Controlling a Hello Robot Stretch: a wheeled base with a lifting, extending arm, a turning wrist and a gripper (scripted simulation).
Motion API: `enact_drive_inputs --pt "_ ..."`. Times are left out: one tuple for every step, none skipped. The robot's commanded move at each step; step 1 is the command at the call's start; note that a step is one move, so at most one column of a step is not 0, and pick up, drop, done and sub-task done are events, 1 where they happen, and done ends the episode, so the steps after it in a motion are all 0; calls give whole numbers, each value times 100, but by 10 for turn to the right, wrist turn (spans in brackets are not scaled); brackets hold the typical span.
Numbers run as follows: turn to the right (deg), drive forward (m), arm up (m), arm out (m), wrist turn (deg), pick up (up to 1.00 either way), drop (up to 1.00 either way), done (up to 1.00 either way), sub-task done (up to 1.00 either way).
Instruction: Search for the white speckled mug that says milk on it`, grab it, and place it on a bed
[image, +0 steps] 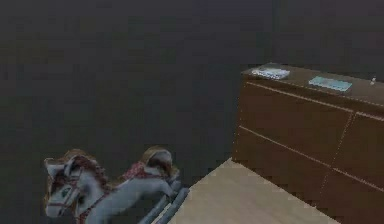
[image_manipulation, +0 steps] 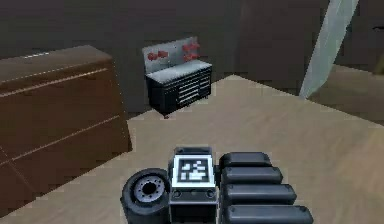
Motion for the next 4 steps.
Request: enact_drive_inputs --pt "-450 0 0 0 0 0 0 0 0" --pt "-90 0 0 0 0 0 0 0 0" --pt "450 0 0 0 0 0 0 0 0" --pt "450 0 0 0 0 0 0 0 0"
